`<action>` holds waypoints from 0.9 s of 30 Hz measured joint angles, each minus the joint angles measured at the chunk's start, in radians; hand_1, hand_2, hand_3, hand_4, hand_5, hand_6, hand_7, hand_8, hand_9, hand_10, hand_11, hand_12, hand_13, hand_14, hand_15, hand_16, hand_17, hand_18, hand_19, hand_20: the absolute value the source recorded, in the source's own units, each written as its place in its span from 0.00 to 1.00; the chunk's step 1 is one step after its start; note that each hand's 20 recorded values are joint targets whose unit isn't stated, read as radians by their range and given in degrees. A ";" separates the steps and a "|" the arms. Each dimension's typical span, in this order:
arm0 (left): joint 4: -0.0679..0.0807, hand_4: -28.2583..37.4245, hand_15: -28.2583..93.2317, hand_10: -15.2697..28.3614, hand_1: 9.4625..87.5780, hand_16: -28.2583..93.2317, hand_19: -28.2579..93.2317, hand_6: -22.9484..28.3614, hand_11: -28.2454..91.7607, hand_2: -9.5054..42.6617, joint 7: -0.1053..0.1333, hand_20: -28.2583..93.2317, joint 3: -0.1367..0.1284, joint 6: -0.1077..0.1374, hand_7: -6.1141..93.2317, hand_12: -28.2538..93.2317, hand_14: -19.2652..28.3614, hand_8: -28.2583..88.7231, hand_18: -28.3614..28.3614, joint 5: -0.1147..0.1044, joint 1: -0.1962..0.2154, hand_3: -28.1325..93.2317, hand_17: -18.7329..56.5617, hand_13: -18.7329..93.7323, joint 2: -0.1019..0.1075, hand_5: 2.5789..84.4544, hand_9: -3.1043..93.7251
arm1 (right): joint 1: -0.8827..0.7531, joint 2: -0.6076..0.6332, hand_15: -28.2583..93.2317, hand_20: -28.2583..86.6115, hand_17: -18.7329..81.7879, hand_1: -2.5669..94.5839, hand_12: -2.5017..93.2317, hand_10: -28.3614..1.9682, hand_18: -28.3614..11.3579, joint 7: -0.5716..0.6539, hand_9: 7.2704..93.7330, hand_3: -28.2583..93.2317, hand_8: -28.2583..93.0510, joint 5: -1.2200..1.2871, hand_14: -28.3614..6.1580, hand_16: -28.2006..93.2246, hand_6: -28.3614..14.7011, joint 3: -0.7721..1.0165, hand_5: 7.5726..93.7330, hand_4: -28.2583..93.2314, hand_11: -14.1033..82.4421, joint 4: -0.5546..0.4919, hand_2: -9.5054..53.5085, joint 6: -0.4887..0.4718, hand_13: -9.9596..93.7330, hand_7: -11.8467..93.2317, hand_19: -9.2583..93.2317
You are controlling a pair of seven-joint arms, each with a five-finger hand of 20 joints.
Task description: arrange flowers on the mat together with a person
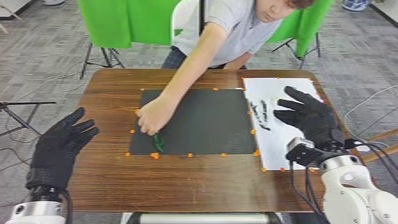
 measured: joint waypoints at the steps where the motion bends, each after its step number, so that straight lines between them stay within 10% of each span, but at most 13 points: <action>1: 0.000 0.00 0.69 0.82 0.17 0.12 0.66 0.63 0.48 0.32 0.001 0.28 0.000 0.001 0.21 0.30 0.97 0.15 0.87 0.000 0.001 0.89 0.13 0.38 0.001 0.43 0.39 | 0.000 0.000 0.61 0.32 0.25 0.24 0.15 0.30 0.16 0.000 0.44 0.87 0.13 0.000 0.22 0.27 0.62 0.000 0.45 0.04 0.31 0.000 0.34 0.000 0.46 0.25 0.61; 27: 0.000 0.00 0.69 0.82 0.17 0.12 0.66 0.63 0.48 0.32 0.009 0.28 0.005 0.003 0.21 0.30 0.97 0.15 0.87 -0.005 0.001 0.89 0.13 0.38 0.005 0.44 0.40 | 0.001 0.000 0.62 0.32 0.25 0.24 0.15 0.30 0.16 0.001 0.44 0.87 0.13 0.001 0.22 0.27 0.62 0.002 0.45 0.04 0.31 0.000 0.34 -0.001 0.46 0.25 0.61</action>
